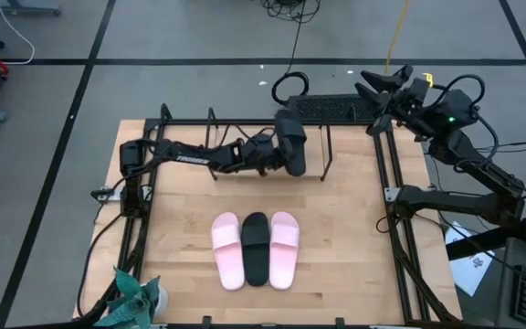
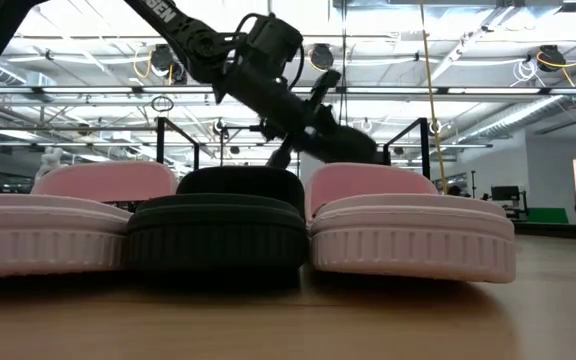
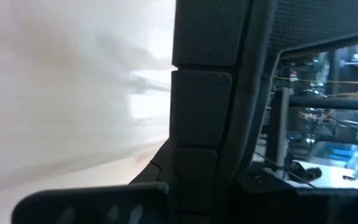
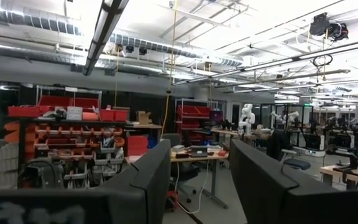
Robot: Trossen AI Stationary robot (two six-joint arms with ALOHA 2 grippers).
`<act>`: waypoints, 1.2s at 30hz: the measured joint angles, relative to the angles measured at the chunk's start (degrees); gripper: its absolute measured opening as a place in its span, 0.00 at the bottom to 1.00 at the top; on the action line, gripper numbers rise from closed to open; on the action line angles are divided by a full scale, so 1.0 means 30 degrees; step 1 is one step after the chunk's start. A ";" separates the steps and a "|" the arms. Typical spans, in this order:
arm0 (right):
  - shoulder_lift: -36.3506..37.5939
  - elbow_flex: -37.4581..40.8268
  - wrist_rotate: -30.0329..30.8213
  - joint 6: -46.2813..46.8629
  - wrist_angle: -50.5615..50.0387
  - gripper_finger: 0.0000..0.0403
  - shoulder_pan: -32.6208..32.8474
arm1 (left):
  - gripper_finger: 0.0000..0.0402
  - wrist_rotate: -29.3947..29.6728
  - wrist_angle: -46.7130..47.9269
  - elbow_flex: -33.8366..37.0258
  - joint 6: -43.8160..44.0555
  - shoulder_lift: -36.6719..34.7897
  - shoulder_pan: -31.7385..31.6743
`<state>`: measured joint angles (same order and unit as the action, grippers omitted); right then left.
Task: Pick and place slides into the shelf
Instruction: Put the right black slide on the shelf
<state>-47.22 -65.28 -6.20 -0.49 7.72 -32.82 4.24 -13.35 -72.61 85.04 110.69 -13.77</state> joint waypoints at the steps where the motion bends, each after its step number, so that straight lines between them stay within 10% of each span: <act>1: -0.0038 0.0000 -0.0005 0.0000 -0.0104 0.39 0.0000 | 0.11 -0.0040 0.0012 -0.0347 -0.0516 0.0000 -0.0040; 13: -0.1075 0.0015 0.0024 -0.3280 -0.6286 0.39 0.0000 | 0.11 -0.1583 0.1851 -0.2275 -0.2743 -0.0022 -0.1015; 28: -0.4612 0.0015 0.0012 -0.8705 -0.5987 0.39 -0.2916 | 0.11 -0.1407 0.1925 -0.2260 -0.2458 0.0262 -0.0942; 36: -0.8128 -0.1674 -0.5833 -0.6405 -0.5578 0.39 -0.6707 | 0.11 -0.1242 0.1947 -0.2260 -0.2462 0.0262 -0.0942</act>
<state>-71.60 -70.30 -23.70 -19.71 -9.01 -52.94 0.51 -7.51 -79.40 77.65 111.48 -16.60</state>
